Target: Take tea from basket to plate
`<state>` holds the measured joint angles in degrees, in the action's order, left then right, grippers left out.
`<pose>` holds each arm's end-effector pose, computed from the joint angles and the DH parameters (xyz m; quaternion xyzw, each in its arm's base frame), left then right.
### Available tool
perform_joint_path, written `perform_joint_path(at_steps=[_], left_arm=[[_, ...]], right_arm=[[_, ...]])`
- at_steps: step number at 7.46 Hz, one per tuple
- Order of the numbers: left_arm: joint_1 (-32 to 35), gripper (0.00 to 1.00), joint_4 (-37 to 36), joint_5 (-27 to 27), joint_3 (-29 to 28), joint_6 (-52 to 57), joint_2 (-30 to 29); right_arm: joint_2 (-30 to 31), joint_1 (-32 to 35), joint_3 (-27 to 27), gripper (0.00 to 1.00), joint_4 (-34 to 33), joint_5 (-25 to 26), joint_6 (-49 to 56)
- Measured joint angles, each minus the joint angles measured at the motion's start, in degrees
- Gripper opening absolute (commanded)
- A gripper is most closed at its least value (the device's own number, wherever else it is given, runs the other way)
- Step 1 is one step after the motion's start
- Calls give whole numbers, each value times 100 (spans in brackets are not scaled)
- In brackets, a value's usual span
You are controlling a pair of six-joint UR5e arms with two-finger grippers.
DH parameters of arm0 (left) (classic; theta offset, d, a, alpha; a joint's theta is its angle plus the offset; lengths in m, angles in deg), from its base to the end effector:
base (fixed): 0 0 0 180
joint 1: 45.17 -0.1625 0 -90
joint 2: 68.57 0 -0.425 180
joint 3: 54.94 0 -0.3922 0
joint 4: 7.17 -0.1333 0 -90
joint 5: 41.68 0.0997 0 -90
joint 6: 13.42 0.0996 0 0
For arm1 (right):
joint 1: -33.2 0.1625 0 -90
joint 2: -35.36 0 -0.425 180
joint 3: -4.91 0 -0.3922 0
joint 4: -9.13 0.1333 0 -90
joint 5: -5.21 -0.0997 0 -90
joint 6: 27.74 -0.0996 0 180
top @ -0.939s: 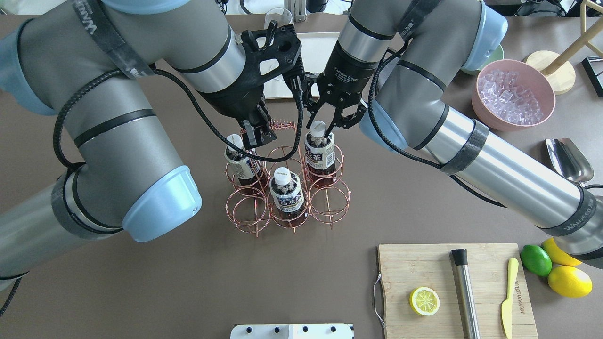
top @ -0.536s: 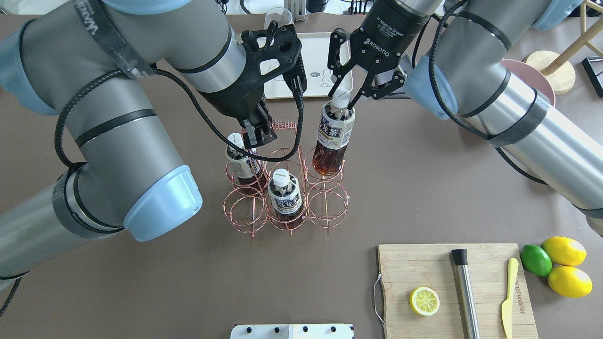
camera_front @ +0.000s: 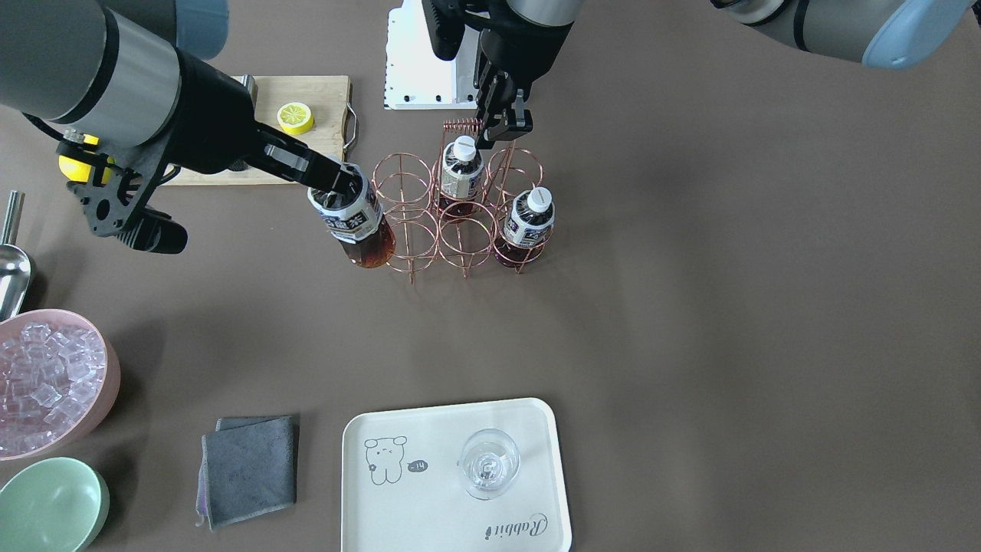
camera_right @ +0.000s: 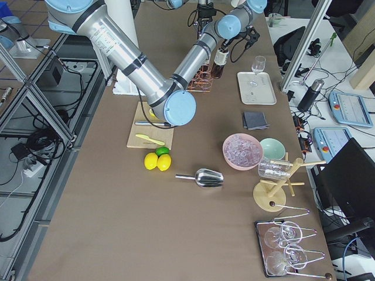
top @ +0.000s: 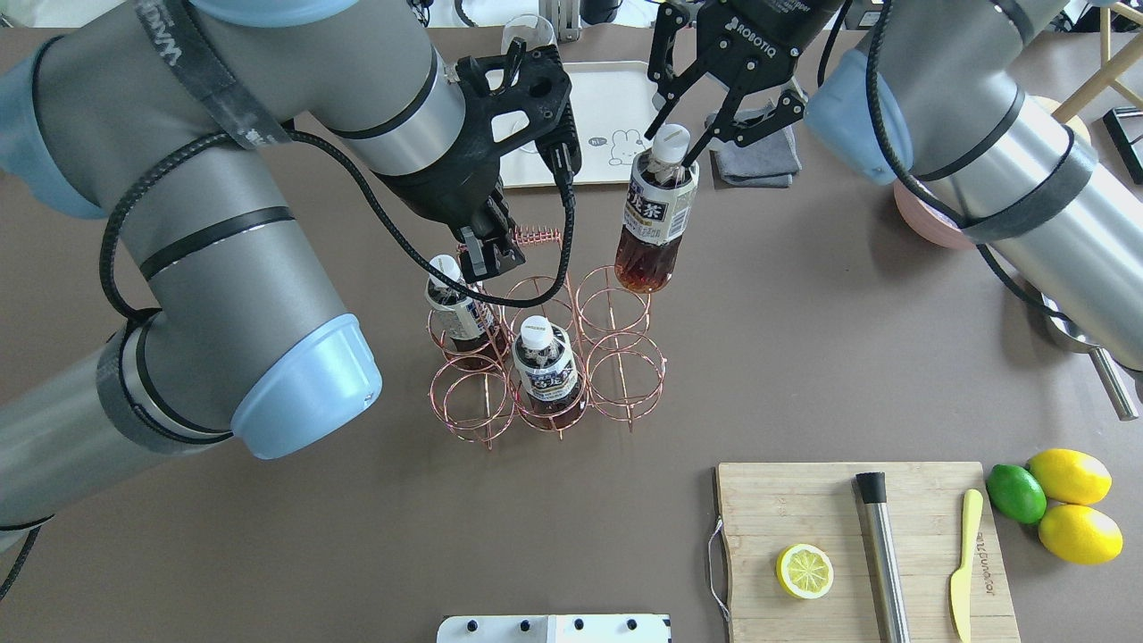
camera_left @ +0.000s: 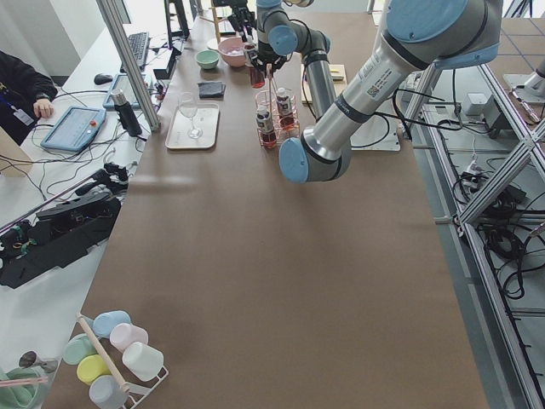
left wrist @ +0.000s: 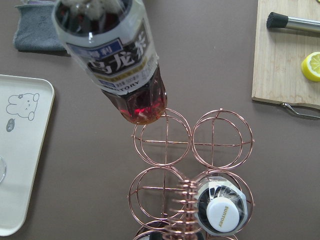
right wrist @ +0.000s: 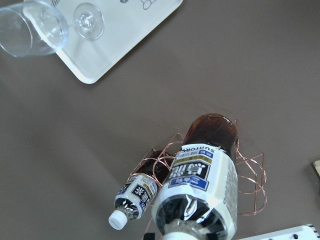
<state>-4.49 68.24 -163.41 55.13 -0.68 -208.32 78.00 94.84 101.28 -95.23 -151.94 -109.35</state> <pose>0.3917 -0.4434 0.0354 0.3473 0.3699 0.5479 0.6650 -0.2705 -0.5884 0.1008 -0.2654 -0.5286 0.1850 0.7848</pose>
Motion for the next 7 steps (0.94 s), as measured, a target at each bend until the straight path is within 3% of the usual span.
perform_joint_path(at_steps=[1,3,5,7], left_arm=[[6,0,0,4,6,0,0],[110,0,-5,-11,88,0,9],[211,0,-9,-43,357,0,182],[315,0,-28,-46,697,0,350]], right_arm=[[-91,161,-271,0,24,23,204],[-445,424,-1341,0,459,48,672],[-651,525,-2478,0,1630,182,766],[-1196,470,-3657,0,2358,392,776]])
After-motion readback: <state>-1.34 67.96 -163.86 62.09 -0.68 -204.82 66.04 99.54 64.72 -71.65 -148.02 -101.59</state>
